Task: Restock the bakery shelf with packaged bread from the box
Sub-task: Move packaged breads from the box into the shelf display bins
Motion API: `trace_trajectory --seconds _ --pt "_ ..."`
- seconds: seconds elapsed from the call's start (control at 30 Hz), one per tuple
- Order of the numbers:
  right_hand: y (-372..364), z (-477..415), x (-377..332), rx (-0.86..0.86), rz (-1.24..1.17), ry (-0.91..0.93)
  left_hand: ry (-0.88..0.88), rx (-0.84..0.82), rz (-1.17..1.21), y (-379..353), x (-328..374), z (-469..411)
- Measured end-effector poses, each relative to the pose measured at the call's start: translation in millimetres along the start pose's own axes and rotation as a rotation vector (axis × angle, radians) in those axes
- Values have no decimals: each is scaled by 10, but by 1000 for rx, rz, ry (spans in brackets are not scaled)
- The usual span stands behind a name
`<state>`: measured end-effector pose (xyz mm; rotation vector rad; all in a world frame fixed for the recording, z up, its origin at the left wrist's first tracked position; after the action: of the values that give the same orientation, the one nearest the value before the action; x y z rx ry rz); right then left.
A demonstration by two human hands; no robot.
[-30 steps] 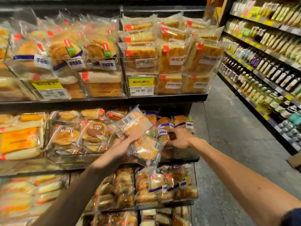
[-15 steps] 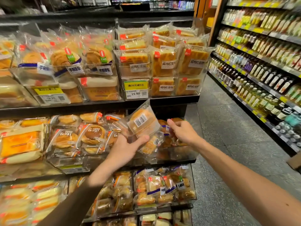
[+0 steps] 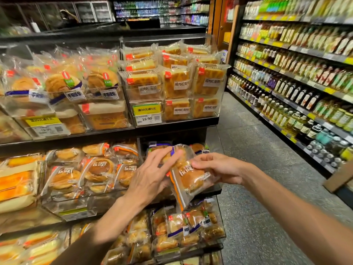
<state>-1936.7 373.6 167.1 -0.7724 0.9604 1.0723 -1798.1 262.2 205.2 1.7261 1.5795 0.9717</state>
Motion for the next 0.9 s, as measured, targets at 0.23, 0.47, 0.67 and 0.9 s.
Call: trace_trajectory --seconds 0.23,0.47,0.67,0.9 --pt "104 15 69 54 -5 45 -34 5 -38 -54 -28 63" --pt "451 29 234 269 -23 -16 -46 -74 -131 -252 -213 190" --pt "843 107 224 487 -89 21 -113 -83 -222 -527 -196 -153" --pt "1152 139 183 640 -131 60 -150 -280 -424 -1068 -379 -748"
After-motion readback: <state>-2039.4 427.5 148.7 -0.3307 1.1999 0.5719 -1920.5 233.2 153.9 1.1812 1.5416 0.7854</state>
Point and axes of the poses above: each hand's wrist, its own z-axis away from the middle knuckle, its own y-axis out of the back of the hand, x = y × z, the point moved 7 cm from there along -z, towards the middle knuckle, and after that the axes turned 3 degrees about y, right-handed, at the moved point
